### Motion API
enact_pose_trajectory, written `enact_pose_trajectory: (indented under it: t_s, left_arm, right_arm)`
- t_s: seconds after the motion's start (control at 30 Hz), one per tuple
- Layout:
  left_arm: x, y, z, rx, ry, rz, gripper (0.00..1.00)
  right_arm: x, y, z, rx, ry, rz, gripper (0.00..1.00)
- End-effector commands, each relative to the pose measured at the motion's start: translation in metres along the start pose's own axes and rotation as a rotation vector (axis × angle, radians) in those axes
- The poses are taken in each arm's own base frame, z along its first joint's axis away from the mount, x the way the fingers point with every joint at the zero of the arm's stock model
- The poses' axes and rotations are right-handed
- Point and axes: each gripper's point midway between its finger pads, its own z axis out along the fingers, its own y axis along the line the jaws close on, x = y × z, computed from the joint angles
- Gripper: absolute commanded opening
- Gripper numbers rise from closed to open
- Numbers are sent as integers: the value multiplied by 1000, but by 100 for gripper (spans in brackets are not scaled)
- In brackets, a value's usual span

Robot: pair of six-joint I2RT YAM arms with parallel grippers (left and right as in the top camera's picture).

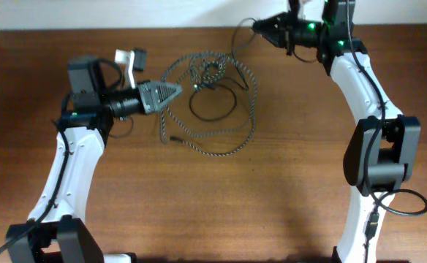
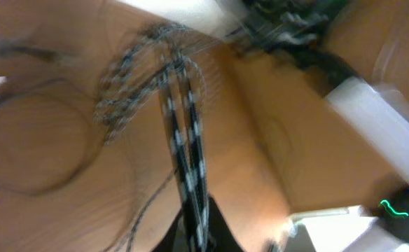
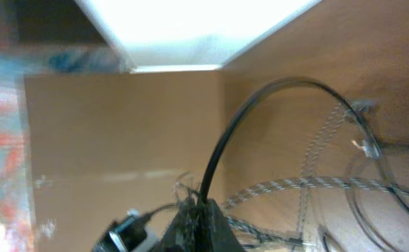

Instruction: Untangle cables

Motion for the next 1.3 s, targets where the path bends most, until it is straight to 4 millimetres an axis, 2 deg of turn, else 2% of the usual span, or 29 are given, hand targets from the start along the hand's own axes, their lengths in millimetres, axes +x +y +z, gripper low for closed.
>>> enact_pose_trajectory:
  t_s: [0.0,0.03,0.07,0.1,0.13,0.17,0.2,0.23,0.3,0.33,0.4,0.47,0.53,0.6,0.63,0.7,0.77,0.8,0.87,1.0,1.1,1.13,1.17,1.2,1.23,1.27]
  left_arm:
    - [26,134,-64,-867,-59,-216,0]
    - [38,153,-94,-1074,-86,-303,0]
    - [47,163,-118,-1225,-135,-385,0]
    - [52,168,-134,-1320,-180,-443,0]
    - [53,170,-144,-1375,-228,-485,0]
    - [52,171,-150,-1401,-277,-519,0]
    - [52,171,-152,-1411,-308,-543,0]
    - [51,172,-153,-1411,-349,-585,0]
    - [49,172,-150,-1388,-396,-635,0]
    - [50,171,-144,-1355,-384,-645,0]
    - [53,165,-124,-1246,-330,-682,0]
    - [56,159,-109,-1168,-290,-705,0]
    - [57,155,-101,-1160,-273,-686,0]
    - [58,151,-94,-1155,-260,-668,0]
    - [59,149,-91,-1152,-253,-661,0]
    - [59,148,-90,-1156,-250,-653,1]
    - [59,148,-90,-1156,-250,-652,2]
    - [60,149,-94,-1179,-253,-649,0]
    - [61,151,-96,-1196,-258,-645,0]
    - [62,153,-105,-1244,-266,-635,0]
    - [72,161,-160,-1561,-299,-554,0]
    - [75,160,-178,-1654,-302,-525,0]
    - [77,159,-186,-1695,-334,-544,0]
    - [77,160,-184,-1683,-360,-569,0]
    - [76,160,-179,-1652,-387,-601,0]
    - [74,161,-171,-1610,-392,-618,0]
  right_arm:
    - [-31,-45,-46,218,-177,-57,4]
    - [-37,-78,-76,376,-246,-11,4]
    - [-36,-98,-105,495,-285,22,4]
    - [-35,-110,-130,582,-316,47,4]
    - [-34,-119,-165,668,-368,96,4]
    - [-33,-117,-193,708,-407,109,4]
    - [-32,-110,-212,713,-434,108,4]
    - [-30,-98,-234,709,-474,116,4]
    - [-22,-63,-274,697,-561,81,4]
    - [-17,-45,-285,691,-591,45,4]
    - [-3,4,-309,702,-673,-106,4]
    - [9,49,-350,815,-869,-204,4]
    - [24,91,-398,959,-1055,-305,4]
    - [36,128,-442,1030,-1203,-353,4]
    - [39,141,-459,1048,-1265,-366,4]
    - [47,173,-510,1078,-1464,-396,4]
    - [53,190,-536,1093,-1544,-435,4]
    - [60,204,-556,1100,-1612,-456,4]
    - [65,222,-570,1123,-1664,-511,4]
    - [65,250,-583,1097,-1780,-586,4]
    - [69,259,-591,1119,-1839,-603,4]
    - [65,267,-584,1073,-1818,-658,4]
    - [52,270,-551,952,-1652,-756,4]
    - [43,255,-516,824,-1480,-744,4]
    - [38,234,-490,770,-1344,-686,4]
    - [35,191,-461,779,-1185,-543,4]
